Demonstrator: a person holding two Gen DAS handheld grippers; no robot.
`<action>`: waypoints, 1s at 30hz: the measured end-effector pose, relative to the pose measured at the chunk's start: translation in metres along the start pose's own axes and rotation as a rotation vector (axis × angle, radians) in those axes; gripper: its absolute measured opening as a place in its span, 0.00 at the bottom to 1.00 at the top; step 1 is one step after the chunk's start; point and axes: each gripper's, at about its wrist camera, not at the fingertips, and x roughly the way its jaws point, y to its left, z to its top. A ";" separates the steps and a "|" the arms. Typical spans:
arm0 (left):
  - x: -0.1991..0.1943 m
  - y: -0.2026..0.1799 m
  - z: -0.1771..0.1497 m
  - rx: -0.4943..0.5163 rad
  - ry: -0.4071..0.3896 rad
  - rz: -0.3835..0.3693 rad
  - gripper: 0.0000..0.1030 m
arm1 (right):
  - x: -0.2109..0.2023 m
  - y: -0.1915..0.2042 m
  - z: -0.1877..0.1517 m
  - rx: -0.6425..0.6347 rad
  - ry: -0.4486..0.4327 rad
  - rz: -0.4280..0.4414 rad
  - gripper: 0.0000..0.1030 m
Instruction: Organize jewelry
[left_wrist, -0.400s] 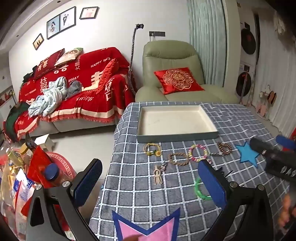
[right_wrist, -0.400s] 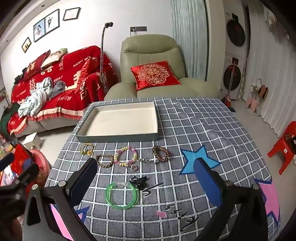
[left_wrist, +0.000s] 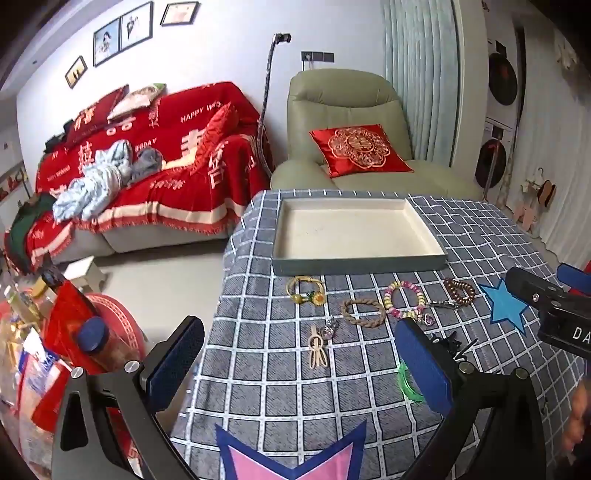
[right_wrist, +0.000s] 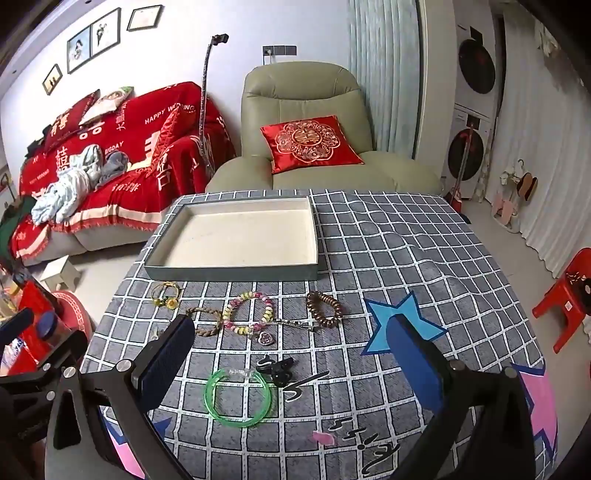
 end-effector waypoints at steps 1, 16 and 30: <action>0.003 0.000 0.000 -0.003 0.005 0.001 1.00 | 0.002 0.001 0.000 -0.001 0.005 0.001 1.00; 0.013 -0.004 -0.005 -0.004 0.017 0.013 1.00 | 0.027 -0.006 -0.007 0.011 0.050 0.011 1.00; 0.020 -0.004 -0.006 -0.010 0.034 0.023 1.00 | 0.031 -0.007 -0.010 0.012 0.058 0.003 1.00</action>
